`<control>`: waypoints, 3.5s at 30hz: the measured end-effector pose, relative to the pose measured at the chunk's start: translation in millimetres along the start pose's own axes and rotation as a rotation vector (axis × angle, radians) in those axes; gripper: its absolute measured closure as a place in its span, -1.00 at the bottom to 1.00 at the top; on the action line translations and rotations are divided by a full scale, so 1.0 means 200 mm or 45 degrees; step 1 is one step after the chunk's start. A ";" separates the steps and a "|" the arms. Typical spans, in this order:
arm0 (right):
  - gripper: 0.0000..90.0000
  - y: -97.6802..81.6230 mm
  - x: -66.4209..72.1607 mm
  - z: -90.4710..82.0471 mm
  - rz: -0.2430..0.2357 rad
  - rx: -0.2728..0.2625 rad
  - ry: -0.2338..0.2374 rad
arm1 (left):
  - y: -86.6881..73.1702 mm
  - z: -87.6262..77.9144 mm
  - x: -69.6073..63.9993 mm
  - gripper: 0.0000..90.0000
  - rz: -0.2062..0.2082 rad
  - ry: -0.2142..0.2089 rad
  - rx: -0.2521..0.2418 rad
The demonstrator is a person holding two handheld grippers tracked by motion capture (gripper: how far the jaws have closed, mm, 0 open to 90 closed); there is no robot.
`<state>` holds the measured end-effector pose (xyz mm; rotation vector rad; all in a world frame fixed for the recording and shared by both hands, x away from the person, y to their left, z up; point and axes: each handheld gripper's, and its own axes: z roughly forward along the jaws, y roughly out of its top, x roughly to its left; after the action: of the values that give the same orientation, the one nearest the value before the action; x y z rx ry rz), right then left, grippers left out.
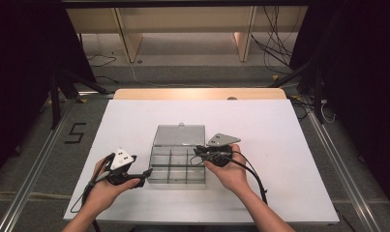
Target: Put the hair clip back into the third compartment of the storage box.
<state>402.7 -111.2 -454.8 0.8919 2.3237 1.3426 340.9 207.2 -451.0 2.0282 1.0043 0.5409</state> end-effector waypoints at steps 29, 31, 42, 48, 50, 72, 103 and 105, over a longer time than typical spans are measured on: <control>0.80 0.01 -0.01 0.04 0.000 0.042 -0.006 | 0.00 0.00 0.00 -0.46 -0.004 0.003 -0.006; 0.80 0.02 -0.01 0.05 -0.003 0.047 -0.003 | 0.00 0.00 0.00 -0.46 0.000 0.002 -0.001; 0.80 0.02 -0.01 0.08 -0.009 0.079 -0.008 | 0.00 0.00 0.00 -0.46 0.002 0.002 -0.003; 0.80 0.01 -0.02 0.09 -0.006 0.103 -0.012 | 0.00 0.00 0.00 -0.46 0.006 0.002 -0.002; 0.80 0.01 -0.02 0.10 -0.003 0.106 -0.011 | 0.00 0.00 0.00 -0.46 0.007 0.002 -0.001; 0.80 0.01 -0.02 0.14 0.005 0.154 -0.014 | 0.00 0.00 0.00 -0.46 0.008 0.001 -0.001; 0.58 0.01 -0.02 0.16 0.016 0.208 -0.007 | 0.00 0.01 0.00 -0.46 0.006 -0.004 0.000; 0.53 0.01 -0.02 0.15 0.017 0.197 -0.010 | 0.00 0.01 0.00 -0.46 0.006 -0.003 0.000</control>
<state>423.7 -93.2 -468.2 0.9580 2.4461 1.1750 341.7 206.0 -451.2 2.0308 0.9986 0.5408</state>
